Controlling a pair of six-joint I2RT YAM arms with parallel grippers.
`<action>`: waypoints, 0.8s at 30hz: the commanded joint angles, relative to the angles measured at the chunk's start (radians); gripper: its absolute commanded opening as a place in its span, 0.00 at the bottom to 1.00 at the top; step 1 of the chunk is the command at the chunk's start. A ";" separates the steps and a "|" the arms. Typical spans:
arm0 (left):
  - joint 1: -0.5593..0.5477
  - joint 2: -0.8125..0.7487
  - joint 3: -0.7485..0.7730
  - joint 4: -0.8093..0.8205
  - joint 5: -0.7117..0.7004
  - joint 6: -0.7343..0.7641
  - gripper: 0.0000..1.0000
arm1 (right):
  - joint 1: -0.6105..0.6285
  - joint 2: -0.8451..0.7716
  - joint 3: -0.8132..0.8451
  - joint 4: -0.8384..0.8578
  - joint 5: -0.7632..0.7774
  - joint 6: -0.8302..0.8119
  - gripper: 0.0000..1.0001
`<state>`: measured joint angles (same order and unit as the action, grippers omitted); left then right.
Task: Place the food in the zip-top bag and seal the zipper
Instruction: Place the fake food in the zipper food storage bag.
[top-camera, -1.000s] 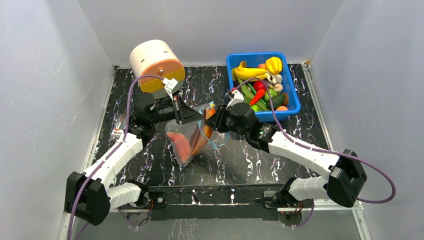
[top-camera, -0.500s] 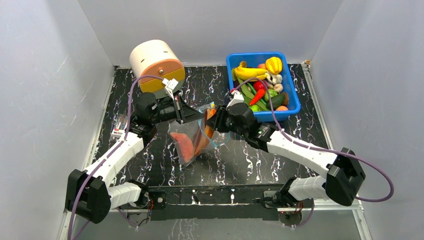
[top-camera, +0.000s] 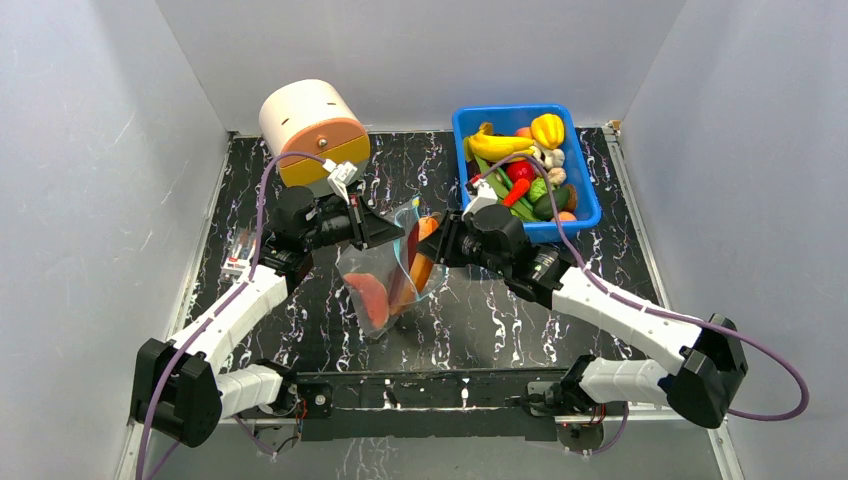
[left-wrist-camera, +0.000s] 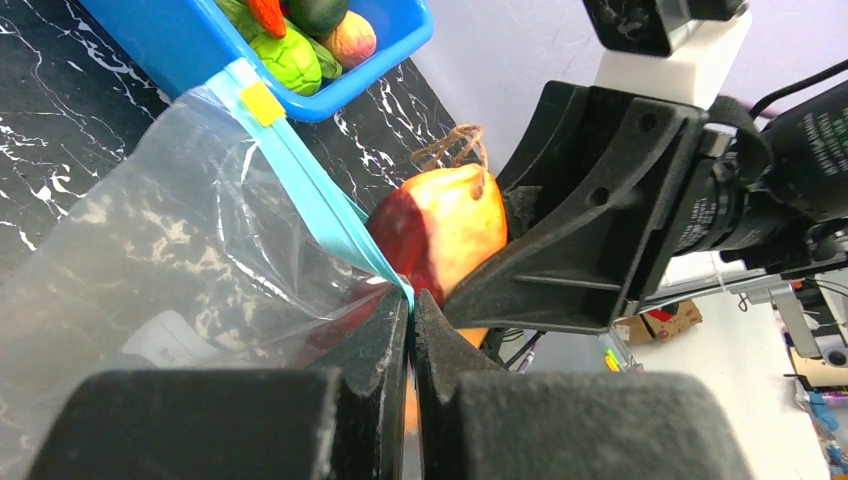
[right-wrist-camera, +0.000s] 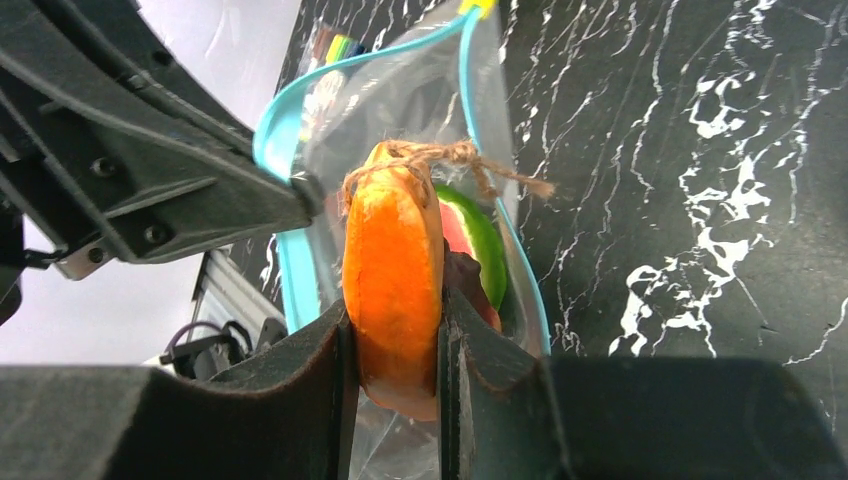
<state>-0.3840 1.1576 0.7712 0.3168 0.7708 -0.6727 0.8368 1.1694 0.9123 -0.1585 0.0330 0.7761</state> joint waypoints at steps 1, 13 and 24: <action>-0.006 -0.016 -0.007 0.067 0.015 0.040 0.00 | 0.002 0.040 0.124 -0.076 -0.112 -0.017 0.00; -0.022 -0.028 -0.002 0.230 0.063 0.011 0.00 | 0.002 0.229 0.218 -0.153 -0.146 -0.016 0.00; -0.028 -0.076 -0.089 0.322 0.064 -0.048 0.00 | 0.002 0.256 0.253 -0.133 -0.045 -0.042 0.28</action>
<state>-0.4084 1.1446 0.6720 0.5510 0.8276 -0.7277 0.8356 1.4597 1.1110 -0.2943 -0.0509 0.7647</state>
